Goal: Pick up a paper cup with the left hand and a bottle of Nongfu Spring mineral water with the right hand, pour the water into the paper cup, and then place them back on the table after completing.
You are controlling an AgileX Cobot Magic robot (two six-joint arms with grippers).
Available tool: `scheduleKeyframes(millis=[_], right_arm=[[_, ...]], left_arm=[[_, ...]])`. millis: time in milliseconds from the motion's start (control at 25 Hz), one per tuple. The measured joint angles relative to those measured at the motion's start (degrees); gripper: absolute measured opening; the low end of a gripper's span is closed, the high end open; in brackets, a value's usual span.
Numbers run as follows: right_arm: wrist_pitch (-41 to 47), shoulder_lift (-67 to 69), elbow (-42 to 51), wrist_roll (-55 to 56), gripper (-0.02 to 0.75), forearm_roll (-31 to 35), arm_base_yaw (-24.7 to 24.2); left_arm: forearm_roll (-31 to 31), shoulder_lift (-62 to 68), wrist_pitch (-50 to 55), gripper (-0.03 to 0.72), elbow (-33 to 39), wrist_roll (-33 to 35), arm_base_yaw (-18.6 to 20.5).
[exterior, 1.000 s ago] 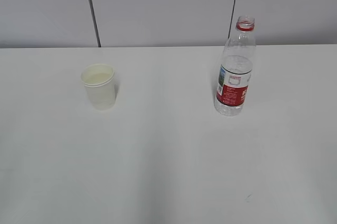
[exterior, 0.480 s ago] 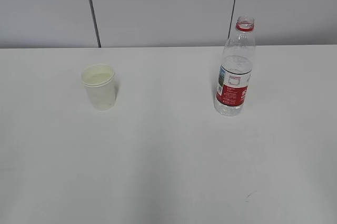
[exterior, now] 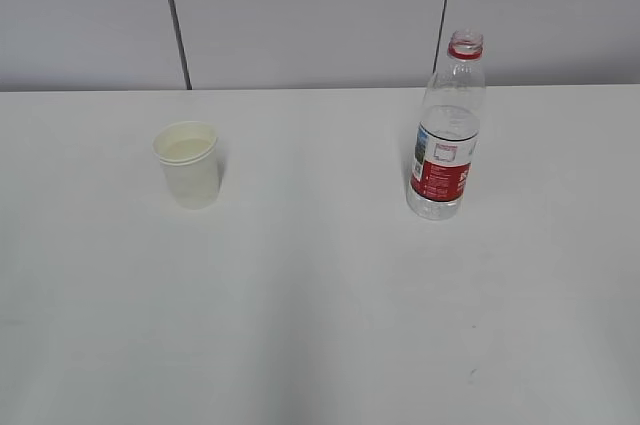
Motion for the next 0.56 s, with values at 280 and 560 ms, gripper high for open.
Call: scheduleKeyframes(millis=[280, 560], right_arm=[[0.0, 0.0, 0.0, 0.0, 0.586, 0.0, 0.0], [0.0, 0.0, 0.0, 0.0, 0.586, 0.0, 0.0]], left_arm=[[0.0, 0.0, 0.0, 0.438, 0.0, 0.0, 0.0], [0.0, 0.0, 0.0, 0.438, 0.0, 0.0, 0.1]])
